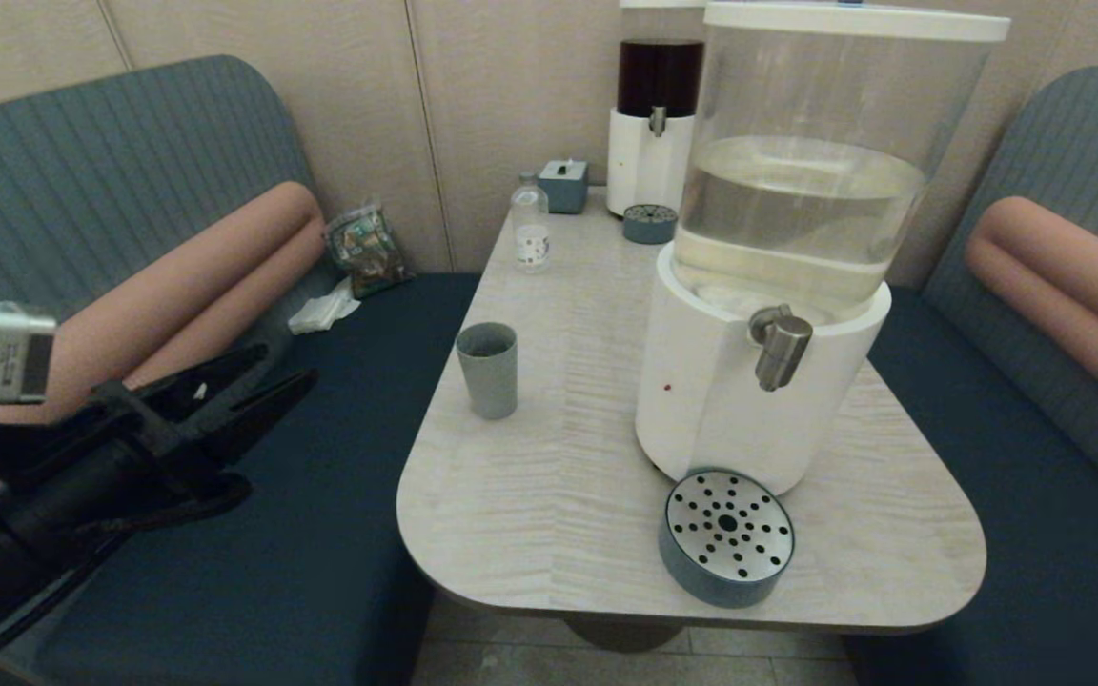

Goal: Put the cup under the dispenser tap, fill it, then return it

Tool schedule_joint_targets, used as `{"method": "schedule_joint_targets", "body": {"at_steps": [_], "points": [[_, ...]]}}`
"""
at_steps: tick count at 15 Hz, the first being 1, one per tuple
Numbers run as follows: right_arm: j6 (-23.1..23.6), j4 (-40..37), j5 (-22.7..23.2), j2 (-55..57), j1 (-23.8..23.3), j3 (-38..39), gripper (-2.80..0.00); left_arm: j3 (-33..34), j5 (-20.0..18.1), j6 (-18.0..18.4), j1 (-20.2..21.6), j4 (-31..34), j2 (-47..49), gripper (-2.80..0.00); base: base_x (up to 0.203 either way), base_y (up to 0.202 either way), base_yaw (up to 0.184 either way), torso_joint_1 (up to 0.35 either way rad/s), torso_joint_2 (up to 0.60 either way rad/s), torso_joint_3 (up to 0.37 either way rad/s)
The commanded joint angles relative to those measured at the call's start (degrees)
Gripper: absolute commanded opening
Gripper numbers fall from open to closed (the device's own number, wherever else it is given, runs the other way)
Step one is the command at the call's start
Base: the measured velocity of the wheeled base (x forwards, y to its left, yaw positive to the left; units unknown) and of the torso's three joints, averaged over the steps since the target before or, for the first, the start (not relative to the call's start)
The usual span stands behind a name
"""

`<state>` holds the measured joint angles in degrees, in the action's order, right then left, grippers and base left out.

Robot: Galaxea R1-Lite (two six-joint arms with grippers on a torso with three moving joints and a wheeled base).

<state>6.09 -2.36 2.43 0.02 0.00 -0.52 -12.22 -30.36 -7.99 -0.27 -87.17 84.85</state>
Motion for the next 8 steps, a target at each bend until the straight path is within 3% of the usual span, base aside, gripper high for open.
{"method": "schedule_joint_targets", "body": {"at_steps": [1,8], "points": [[0.07,-0.01,0.04,-0.02,0.00,0.00,-2.80,3.13,0.66,-0.23,0.00,-0.49,-6.87,-2.80,0.000,0.000,0.000,0.000,0.00,0.000],[0.07,-0.01,0.04,-0.02,0.00,0.00,-2.80,11.47,7.17,-3.68,0.00,1.09,-30.04,-2.80,0.000,0.000,0.000,0.000,0.00,0.000]]}}
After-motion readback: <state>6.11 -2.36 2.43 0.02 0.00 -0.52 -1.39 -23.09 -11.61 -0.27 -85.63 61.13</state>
